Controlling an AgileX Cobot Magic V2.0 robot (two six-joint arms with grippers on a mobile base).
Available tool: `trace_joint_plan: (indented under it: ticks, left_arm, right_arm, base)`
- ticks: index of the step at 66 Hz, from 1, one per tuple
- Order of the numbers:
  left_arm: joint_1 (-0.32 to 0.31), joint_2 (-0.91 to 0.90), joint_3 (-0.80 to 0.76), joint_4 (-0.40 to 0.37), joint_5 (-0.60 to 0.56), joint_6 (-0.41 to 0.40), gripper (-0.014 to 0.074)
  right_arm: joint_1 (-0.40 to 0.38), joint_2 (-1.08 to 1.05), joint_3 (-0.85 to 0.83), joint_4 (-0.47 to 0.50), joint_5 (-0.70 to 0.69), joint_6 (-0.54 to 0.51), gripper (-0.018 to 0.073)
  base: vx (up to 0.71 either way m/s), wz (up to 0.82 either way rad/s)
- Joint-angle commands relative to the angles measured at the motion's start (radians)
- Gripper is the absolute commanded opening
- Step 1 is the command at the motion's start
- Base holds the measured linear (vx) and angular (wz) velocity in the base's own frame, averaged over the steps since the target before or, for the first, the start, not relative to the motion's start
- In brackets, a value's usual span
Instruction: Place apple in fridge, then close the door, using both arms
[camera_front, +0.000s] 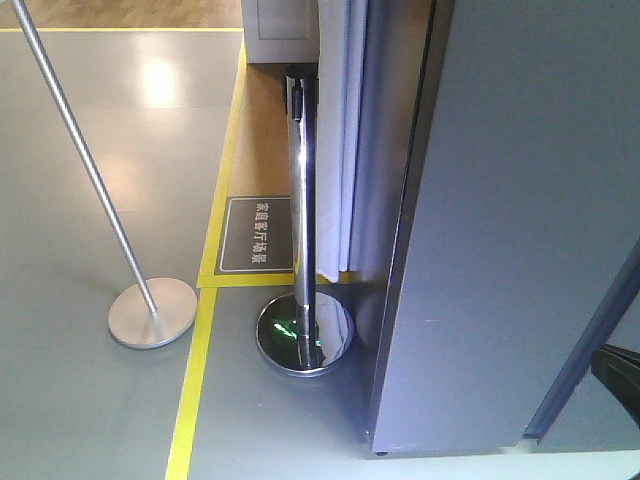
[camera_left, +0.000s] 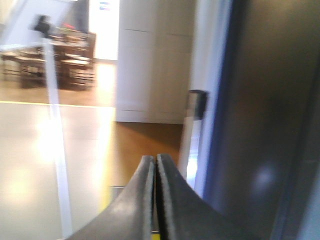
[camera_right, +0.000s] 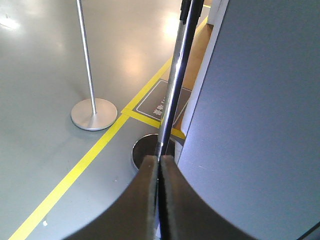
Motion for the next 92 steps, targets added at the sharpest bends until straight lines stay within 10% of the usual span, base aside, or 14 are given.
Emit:
trace_joint_plan:
  ticks: [1,18,39,92]
  left_arm:
    - [0.056,-0.059,-0.017,-0.004,0.020,0.021,-0.0008]
    - [0.168,-0.187,-0.017,0.064,0.235,-0.005,-0.0008]
    - [0.165,-0.188,-0.017,0.258,0.249,-0.245,-0.0008]
    - [0.165,-0.187,-0.018,0.266,0.251,-0.250,-0.0008]
  right_arm:
    - [-0.004,0.005,-0.026,0.036,-0.041,-0.006,-0.0003]
    - [-0.004,0.005,-0.026,0.037,-0.034,-0.006,-0.0003]
    - [-0.004,0.005,-0.026,0.037,-0.029,-0.004,-0.0003]
    - [-0.004,0.005,-0.026,0.037,-0.029,-0.004,-0.0003]
  base:
    - [0.00,0.00]
    - [0.00,0.00]
    - [0.00,0.00]
    - [0.00,0.00]
